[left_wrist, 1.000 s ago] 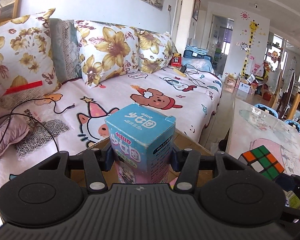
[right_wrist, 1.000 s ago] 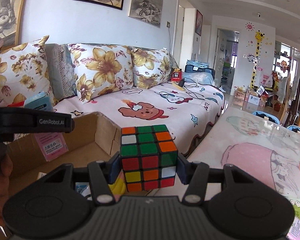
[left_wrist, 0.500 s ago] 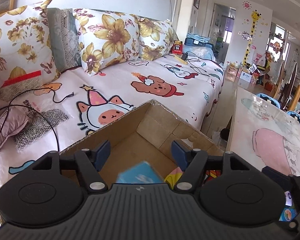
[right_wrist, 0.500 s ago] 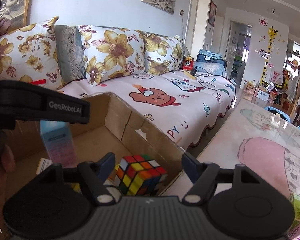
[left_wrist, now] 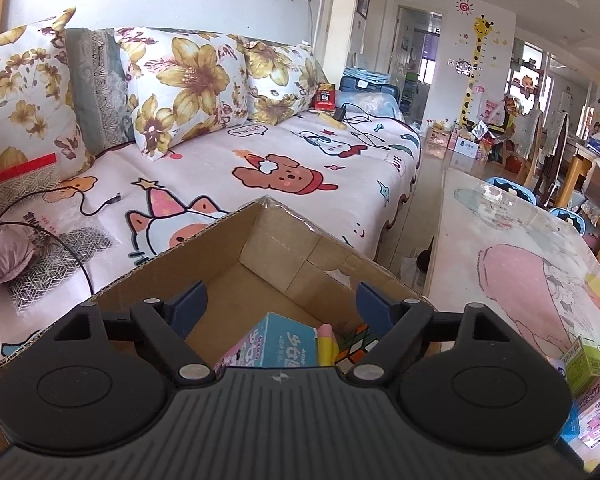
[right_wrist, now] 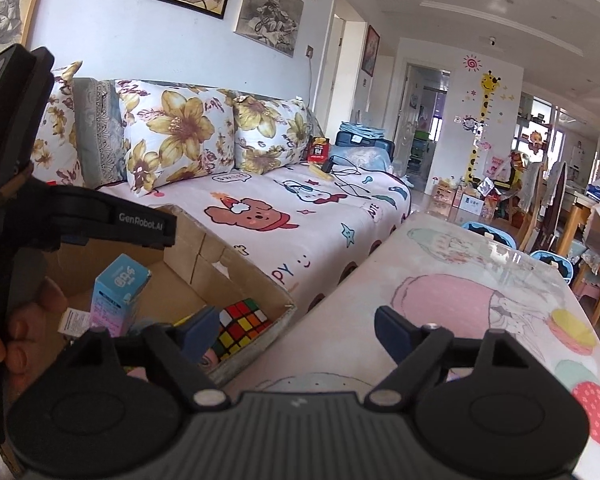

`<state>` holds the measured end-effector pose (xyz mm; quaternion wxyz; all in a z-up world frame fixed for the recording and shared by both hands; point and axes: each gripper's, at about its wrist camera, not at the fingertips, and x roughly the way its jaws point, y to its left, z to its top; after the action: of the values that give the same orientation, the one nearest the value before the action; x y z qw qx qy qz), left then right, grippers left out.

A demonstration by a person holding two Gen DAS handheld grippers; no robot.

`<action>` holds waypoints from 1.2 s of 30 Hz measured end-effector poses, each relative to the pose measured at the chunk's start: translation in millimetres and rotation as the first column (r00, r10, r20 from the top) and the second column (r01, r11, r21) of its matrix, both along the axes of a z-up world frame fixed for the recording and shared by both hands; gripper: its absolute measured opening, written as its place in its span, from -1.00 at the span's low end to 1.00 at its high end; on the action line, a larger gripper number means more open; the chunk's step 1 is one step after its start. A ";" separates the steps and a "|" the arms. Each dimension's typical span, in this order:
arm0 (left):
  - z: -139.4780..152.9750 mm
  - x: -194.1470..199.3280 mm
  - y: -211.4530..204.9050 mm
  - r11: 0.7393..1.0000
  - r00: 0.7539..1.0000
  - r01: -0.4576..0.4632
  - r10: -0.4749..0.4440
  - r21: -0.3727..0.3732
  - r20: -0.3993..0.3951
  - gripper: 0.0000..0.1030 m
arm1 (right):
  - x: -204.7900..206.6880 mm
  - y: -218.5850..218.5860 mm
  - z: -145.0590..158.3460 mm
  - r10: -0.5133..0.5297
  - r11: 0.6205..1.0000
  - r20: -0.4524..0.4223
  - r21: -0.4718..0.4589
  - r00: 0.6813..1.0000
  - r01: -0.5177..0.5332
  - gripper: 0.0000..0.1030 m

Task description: Organize rigid objects

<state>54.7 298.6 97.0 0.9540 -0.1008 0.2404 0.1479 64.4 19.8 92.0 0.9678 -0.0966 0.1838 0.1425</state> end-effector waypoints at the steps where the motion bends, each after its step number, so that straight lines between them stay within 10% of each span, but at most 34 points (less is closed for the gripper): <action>1: 0.0 0.0 -1.1 1.000 1.000 0.011 -0.011 0.003 0.003 0.97 | -2.1 -3.2 -0.1 -0.010 1.000 0.001 0.006 1.000 0.010 0.70; 36: -9.9 6.9 -28.5 0.969 0.974 0.219 -0.224 0.113 0.039 1.00 | -31.0 -102.1 -24.9 -0.311 0.944 0.052 0.134 0.949 0.302 0.75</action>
<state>61.6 270.1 87.2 0.9745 -0.0256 0.2173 0.0506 33.5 -82.3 67.1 0.9883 -0.0115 0.1520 -0.0020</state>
